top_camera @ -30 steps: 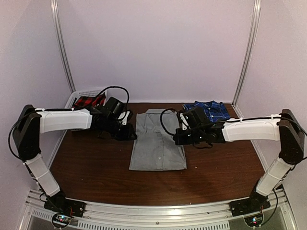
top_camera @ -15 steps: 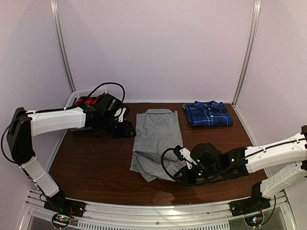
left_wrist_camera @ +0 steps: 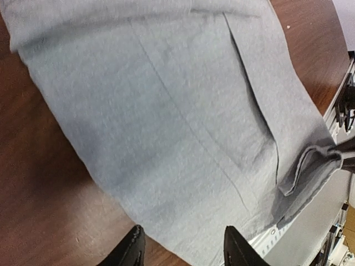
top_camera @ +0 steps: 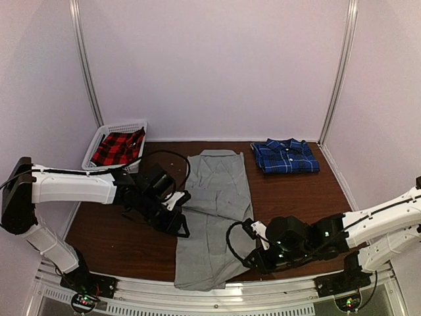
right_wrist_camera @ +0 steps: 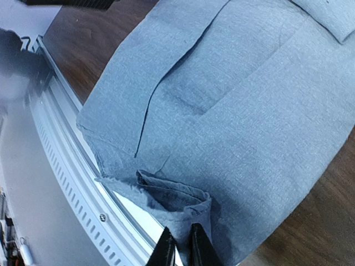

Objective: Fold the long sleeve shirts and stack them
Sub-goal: Adjust the crumpled shirt at the center of the board.

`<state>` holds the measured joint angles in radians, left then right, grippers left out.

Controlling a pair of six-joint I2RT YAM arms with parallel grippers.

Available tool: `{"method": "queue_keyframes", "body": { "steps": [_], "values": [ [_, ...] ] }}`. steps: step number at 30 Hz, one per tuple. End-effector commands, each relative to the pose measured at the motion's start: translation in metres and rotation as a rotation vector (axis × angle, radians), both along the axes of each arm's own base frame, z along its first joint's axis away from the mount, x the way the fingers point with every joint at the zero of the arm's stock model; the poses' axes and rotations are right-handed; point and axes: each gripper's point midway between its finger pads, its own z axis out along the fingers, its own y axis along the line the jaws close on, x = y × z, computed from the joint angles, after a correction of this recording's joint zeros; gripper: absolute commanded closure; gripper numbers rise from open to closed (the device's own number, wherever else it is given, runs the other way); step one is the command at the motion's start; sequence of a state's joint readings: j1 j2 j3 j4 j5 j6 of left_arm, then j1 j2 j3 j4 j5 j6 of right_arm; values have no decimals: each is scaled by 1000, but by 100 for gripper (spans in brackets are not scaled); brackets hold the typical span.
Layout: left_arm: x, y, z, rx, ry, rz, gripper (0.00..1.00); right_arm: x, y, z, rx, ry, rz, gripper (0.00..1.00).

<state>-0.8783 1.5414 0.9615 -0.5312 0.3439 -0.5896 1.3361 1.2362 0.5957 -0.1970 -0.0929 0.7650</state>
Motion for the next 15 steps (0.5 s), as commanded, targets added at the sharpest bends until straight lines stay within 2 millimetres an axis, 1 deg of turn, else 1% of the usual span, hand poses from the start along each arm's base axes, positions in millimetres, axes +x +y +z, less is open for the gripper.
{"method": "queue_keyframes", "body": {
  "steps": [1,2,3,4,5,8,11,13,15],
  "values": [
    [-36,18,-3,11,79,-14,50,3,-13,4,-23,17,-78,70],
    [-40,19,-3,9,84,-11,50,4,-16,6,-29,10,-95,61],
    [-42,20,-1,2,83,-7,50,6,-19,10,-29,2,-111,56],
    [-42,18,4,-19,76,-1,50,11,-21,15,-22,-19,-129,53],
    [-39,15,8,-40,64,10,50,16,-21,21,-16,-42,-149,51],
    [-29,3,18,-94,40,41,50,29,-18,33,0,-87,-195,52],
    [-17,-7,18,-108,21,70,51,35,-6,35,4,-100,-199,54],
    [-10,-15,18,-121,11,79,51,38,1,32,0,-106,-207,58],
    [-5,-26,19,-155,9,75,51,40,7,24,-23,-107,-208,62]
  ]
}}
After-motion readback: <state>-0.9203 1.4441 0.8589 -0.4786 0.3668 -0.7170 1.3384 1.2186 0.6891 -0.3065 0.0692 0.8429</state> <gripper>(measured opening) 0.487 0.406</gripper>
